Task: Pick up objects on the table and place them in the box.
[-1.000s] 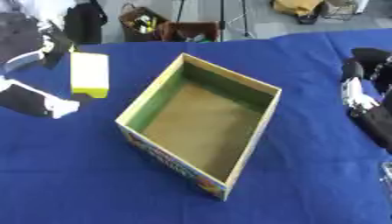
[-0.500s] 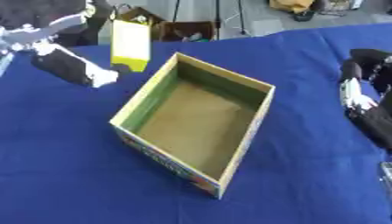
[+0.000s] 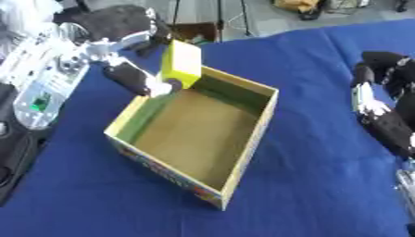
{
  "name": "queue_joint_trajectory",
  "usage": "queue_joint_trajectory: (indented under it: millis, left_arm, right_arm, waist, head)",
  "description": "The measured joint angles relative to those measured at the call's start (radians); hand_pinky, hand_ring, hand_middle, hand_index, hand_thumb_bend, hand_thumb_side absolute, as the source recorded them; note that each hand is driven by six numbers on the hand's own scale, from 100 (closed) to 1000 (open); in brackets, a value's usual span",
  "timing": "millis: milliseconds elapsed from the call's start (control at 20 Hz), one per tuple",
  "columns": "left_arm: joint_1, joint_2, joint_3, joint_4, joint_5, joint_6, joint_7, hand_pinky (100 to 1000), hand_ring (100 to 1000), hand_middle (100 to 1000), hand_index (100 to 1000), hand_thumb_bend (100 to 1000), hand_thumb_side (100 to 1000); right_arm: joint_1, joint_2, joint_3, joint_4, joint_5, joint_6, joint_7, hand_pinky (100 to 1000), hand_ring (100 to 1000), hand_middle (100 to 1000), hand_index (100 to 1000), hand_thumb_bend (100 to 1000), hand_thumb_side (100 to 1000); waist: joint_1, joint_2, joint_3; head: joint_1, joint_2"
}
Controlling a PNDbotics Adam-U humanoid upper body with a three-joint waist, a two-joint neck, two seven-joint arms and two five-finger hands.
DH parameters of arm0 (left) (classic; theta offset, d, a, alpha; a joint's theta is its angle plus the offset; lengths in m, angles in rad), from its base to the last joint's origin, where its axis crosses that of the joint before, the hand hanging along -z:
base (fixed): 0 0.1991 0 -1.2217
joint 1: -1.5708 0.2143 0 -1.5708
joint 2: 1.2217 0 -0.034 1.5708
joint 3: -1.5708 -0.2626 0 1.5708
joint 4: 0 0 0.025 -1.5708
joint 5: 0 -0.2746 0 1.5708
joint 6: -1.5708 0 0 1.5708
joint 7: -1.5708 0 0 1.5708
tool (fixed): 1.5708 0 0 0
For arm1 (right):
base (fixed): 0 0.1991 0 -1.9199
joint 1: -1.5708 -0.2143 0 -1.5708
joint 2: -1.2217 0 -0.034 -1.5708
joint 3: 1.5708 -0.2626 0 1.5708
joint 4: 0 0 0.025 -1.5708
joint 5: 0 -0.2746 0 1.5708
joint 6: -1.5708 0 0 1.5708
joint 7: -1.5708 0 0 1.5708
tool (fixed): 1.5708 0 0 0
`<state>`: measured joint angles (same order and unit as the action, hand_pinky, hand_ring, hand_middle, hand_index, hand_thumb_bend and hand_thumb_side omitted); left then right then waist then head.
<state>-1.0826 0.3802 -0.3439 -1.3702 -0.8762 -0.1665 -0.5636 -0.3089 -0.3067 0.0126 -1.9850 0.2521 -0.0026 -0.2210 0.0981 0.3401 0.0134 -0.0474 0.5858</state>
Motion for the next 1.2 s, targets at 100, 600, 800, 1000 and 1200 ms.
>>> queue_joint_trajectory:
  millis: [100,600,800,1000,1200]
  left_arm:
    - [0.0,-0.025,-0.002,0.05,-0.014,-0.005,0.005,143,387,301,517,100,523]
    - [0.012,-0.139,-0.02,0.298,-0.145,-0.028,0.078,184,404,312,525,100,479]
    - [0.011,-0.163,-0.023,0.359,-0.202,-0.022,0.133,190,408,316,545,100,481]
    - [0.006,-0.175,-0.022,0.375,-0.26,-0.031,0.158,409,626,704,973,100,794]
    - [0.009,-0.186,-0.022,0.369,-0.325,-0.065,0.127,871,947,995,1000,485,1000]
  right_arm:
    - [-0.008,0.0,0.0,0.0,-0.004,-0.003,0.002,743,678,615,747,100,424]
    - [-0.026,0.0,0.001,0.0,-0.026,-0.015,0.002,743,678,616,747,100,425]
    - [-0.027,0.0,0.001,0.0,-0.027,-0.016,0.001,743,678,615,747,100,424]
    - [-0.026,0.0,0.001,0.0,-0.027,-0.016,0.001,744,678,615,746,100,423]
    - [-0.025,0.0,0.001,0.0,-0.027,-0.015,0.001,744,678,614,746,100,424]
  waist:
    - [0.0,0.003,-0.004]
    - [-0.007,0.013,-0.007]
    - [-0.008,0.013,-0.007]
    - [-0.008,0.012,-0.001]
    - [-0.008,0.012,0.003]
  head:
    - [0.0,0.0]
    - [0.004,-0.012]
    - [0.01,-0.017]
    - [0.01,-0.017]
    - [0.009,-0.017]
